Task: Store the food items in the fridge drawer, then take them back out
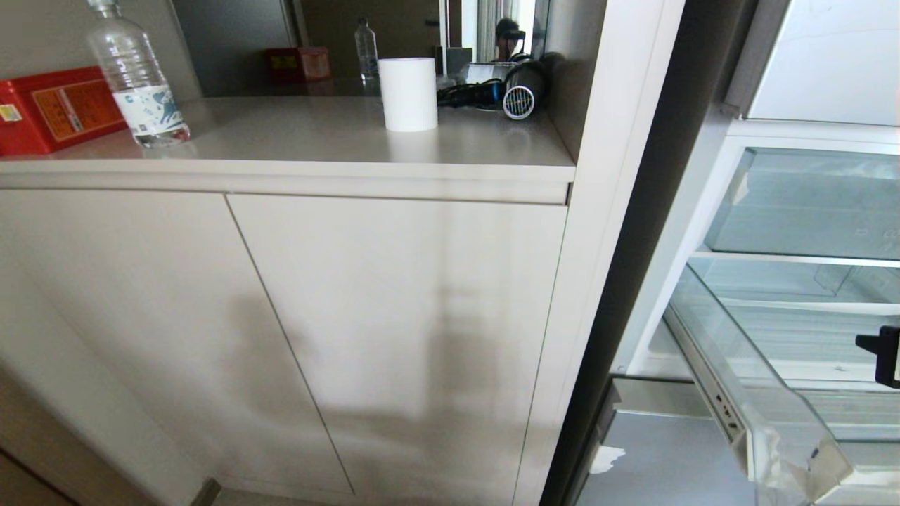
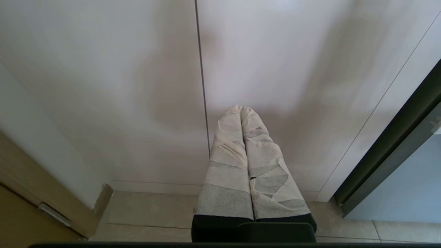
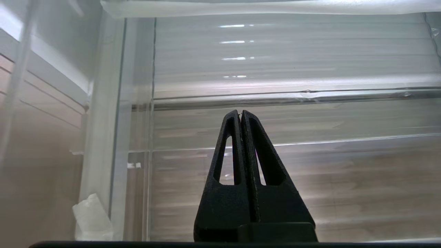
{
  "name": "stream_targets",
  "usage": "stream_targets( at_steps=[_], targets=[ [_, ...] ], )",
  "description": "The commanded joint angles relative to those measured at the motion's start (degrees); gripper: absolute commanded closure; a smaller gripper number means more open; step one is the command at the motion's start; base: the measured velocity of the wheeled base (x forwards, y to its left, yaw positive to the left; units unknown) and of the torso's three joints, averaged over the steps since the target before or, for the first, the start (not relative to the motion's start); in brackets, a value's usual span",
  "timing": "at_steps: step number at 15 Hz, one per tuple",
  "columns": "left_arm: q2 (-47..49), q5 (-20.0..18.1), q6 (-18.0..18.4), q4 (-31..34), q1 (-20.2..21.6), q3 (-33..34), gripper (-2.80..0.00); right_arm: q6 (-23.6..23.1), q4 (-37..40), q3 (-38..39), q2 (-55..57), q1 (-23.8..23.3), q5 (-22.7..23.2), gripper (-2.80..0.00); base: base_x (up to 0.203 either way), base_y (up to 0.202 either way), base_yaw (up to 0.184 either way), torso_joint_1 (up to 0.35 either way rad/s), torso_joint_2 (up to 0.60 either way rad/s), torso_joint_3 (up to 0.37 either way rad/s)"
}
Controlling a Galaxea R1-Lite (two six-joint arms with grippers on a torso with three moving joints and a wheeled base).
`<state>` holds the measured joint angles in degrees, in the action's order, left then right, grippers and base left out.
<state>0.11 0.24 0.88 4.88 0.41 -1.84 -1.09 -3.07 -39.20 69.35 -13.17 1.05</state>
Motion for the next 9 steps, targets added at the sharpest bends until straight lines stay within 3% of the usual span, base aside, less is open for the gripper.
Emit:
stream_targets(
  at_steps=[1,4,9],
  targets=[
    [-0.02,0.02,0.0,-0.01,0.02,0.0,0.0,0.39,-0.46,0.93,-3.21,-0.02,0.0,0.0,0.0,0.0,0.0,0.0,0.0,0.0],
    [-0.02,0.02,0.0,0.05,0.02,0.0,0.0,0.65,-0.16,2.06,-14.76,-0.15,-0.34,0.0,0.0,0.0,0.0,0.0,0.0,0.0],
    [-0.02,0.02,0.0,0.05,0.02,0.0,0.0,-0.58,6.96,6.49,-33.56,-0.28,-0.81,0.0,0.0,0.0,0.0,0.0,0.0,0.0]
  ],
)
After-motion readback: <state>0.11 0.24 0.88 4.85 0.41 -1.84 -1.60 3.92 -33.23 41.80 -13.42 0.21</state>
